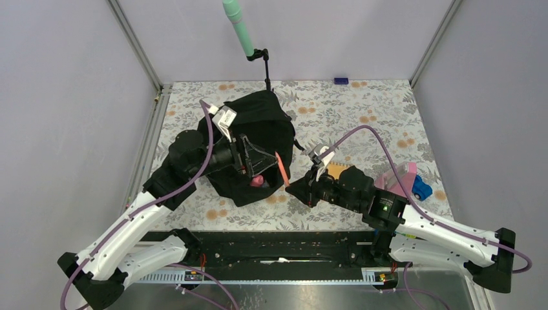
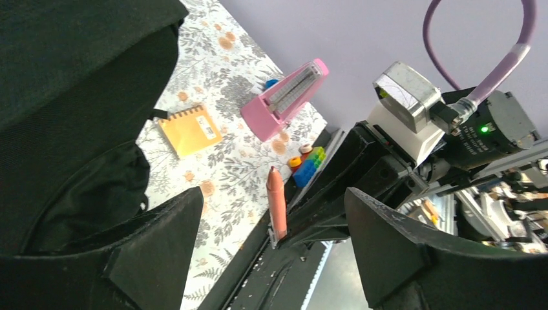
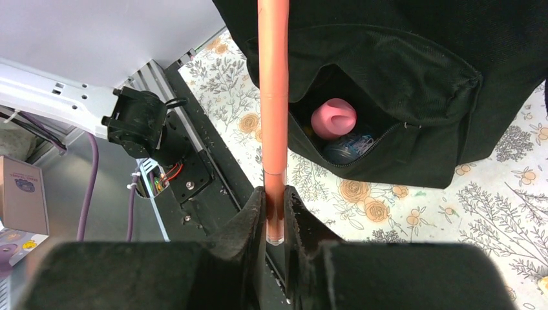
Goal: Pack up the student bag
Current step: Pick up the stationery from the center of the board.
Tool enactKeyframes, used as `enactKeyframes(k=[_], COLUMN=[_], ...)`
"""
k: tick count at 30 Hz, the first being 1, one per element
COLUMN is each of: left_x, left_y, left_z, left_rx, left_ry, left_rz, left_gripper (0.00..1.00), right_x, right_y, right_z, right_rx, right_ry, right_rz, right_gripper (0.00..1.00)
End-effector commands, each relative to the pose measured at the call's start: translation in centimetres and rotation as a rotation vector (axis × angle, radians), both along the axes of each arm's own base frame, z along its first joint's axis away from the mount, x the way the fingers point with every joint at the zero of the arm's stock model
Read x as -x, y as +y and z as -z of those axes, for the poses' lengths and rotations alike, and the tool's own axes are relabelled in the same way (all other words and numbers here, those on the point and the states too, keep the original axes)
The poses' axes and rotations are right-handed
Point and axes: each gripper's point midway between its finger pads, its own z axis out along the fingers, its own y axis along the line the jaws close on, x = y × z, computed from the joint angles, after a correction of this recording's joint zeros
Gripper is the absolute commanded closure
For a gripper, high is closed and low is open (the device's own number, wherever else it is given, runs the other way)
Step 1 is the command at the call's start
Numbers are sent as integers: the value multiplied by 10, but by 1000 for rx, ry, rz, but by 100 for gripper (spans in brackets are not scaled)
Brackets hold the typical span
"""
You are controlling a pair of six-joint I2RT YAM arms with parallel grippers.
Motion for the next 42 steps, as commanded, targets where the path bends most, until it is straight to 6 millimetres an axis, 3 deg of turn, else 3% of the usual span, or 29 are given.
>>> enactKeyframes(k=[1, 7, 12, 15, 18, 24, 25, 29, 32, 37, 42], left_x=[4, 6, 6, 5, 5, 2, 0, -13, -24, -35, -39], left_y=[-15, -26, -32, -35, -35, -32, -30, -25, -20, -14, -9], left_z=[-19, -15, -5, -1, -2, 1, 3, 17, 26, 34, 45], left_rx=[91, 75, 47, 32, 30, 7, -4, -87, -160, -231, -277], left_ry=[-1, 7, 18, 19, 10, -34, -56, -165, -277, -392, -458], left_rz=[67, 92, 92, 92, 89, 74, 65, 30, 6, -22, -54], left_gripper=[18, 37, 41, 48, 61, 100, 100, 100, 100, 100, 100], right_x=[3, 8, 8, 6, 6, -3, -4, -19, -26, -32, -33], right_y=[4, 9, 9, 9, 10, 8, 7, -3, -11, -25, -35], right_z=[-20, -23, -25, -23, -22, -12, -10, 2, 11, 19, 24], right_rx=[-48, -58, -61, -52, -49, -19, -11, 26, 45, 52, 43], right_ry=[-59, -59, -68, -75, -69, -57, -54, -49, -48, -53, -61], right_rz=[-30, -63, -61, -57, -61, -8, 5, 105, 164, 233, 260], right_gripper=[100, 100, 100, 100, 100, 99, 92, 47, 27, 14, 11])
